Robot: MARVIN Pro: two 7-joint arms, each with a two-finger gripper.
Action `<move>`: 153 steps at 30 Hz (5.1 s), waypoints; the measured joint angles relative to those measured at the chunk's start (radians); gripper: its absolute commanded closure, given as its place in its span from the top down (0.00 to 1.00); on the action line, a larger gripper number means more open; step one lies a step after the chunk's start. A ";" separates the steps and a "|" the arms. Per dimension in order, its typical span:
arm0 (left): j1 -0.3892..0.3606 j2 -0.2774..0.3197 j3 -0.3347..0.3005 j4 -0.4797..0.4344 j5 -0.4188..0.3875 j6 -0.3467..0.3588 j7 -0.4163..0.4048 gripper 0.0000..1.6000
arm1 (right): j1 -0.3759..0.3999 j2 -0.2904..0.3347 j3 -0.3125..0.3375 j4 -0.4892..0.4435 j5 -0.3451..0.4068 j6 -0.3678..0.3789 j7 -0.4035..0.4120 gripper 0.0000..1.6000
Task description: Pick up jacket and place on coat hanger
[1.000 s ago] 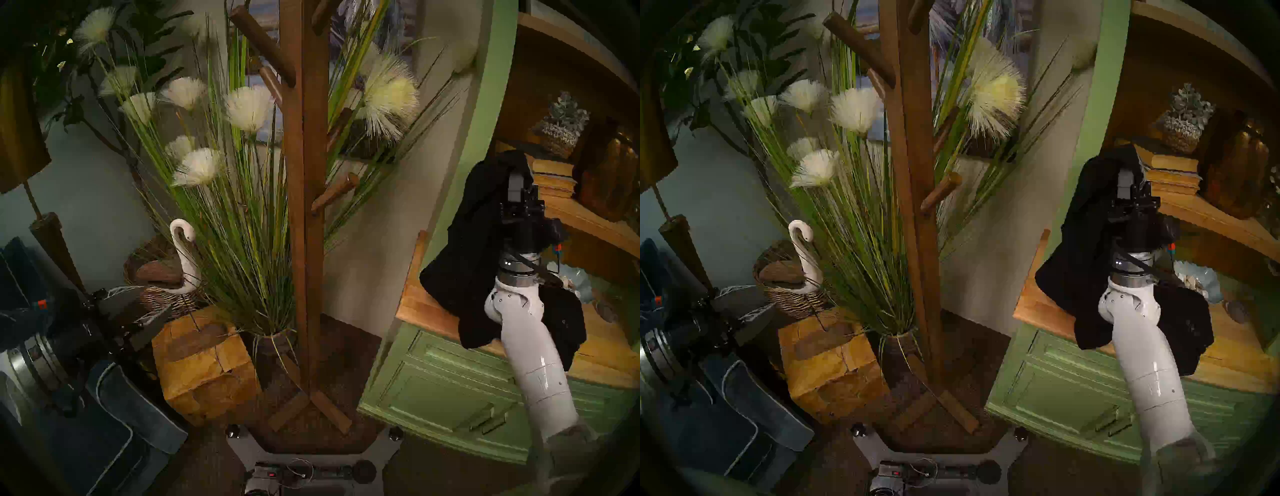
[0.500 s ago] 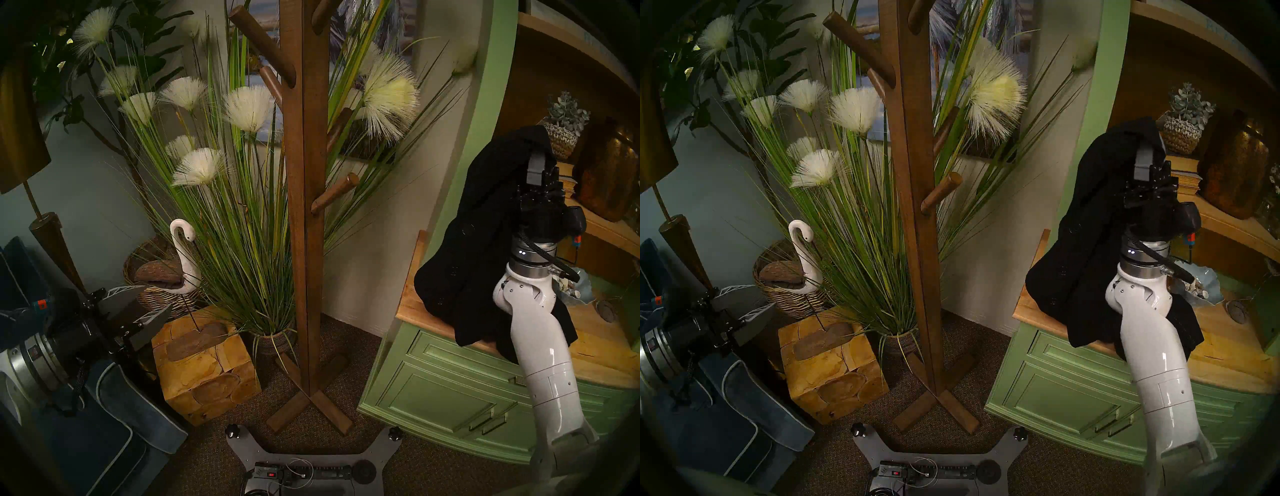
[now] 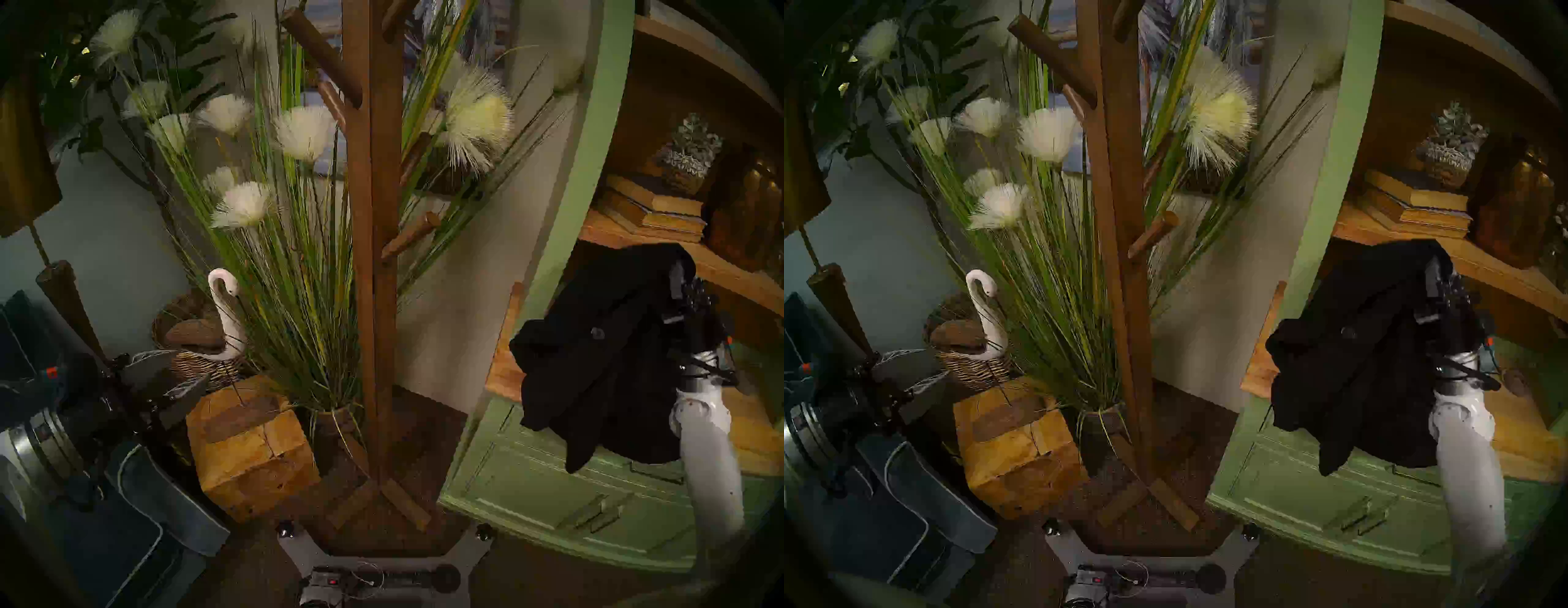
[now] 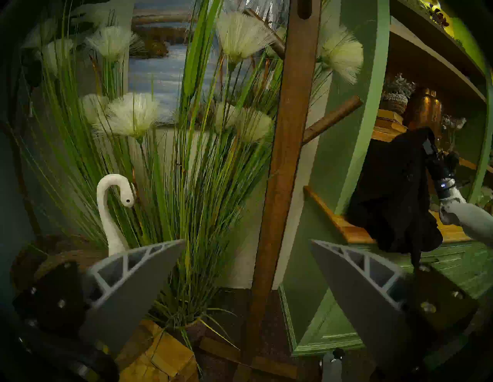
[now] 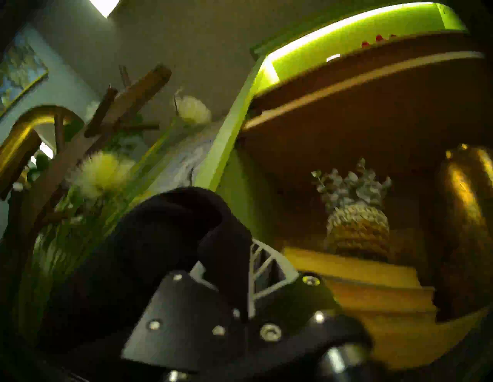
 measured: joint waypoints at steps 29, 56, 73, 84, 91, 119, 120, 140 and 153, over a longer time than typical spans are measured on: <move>-0.001 -0.002 -0.001 -0.001 -0.002 0.001 0.000 1.00 | -0.107 0.245 -0.144 0.235 -0.192 -0.024 -0.015 0.06; -0.002 -0.003 0.000 -0.001 -0.001 0.001 0.000 1.00 | -0.180 0.448 -0.214 0.246 -0.204 -0.054 -0.049 1.00; -0.002 -0.003 0.000 -0.001 -0.001 0.001 0.001 1.00 | -0.361 0.534 -0.182 0.238 -0.174 -0.055 -0.050 1.00; -0.002 -0.003 0.000 0.000 0.000 0.001 0.001 1.00 | -0.463 0.532 -0.126 0.155 -0.108 -0.055 -0.050 1.00; -0.002 -0.003 0.000 0.000 0.000 0.001 0.001 1.00 | -0.550 0.524 -0.099 0.144 -0.083 -0.055 -0.050 1.00; -0.002 -0.003 0.000 0.000 0.000 0.001 0.001 1.00 | -0.794 0.481 0.051 -0.060 0.042 -0.055 -0.050 1.00; -0.002 -0.003 0.000 0.000 0.000 0.001 0.001 1.00 | -0.801 0.479 0.059 -0.069 0.047 -0.055 -0.050 1.00; -0.002 -0.003 0.000 -0.001 0.000 0.001 0.001 1.00 | -0.925 0.497 0.122 -0.155 0.066 -0.055 -0.051 1.00; -0.003 -0.003 0.000 -0.001 0.000 0.001 0.001 1.00 | -0.910 0.593 0.092 -0.112 0.068 -0.055 -0.051 1.00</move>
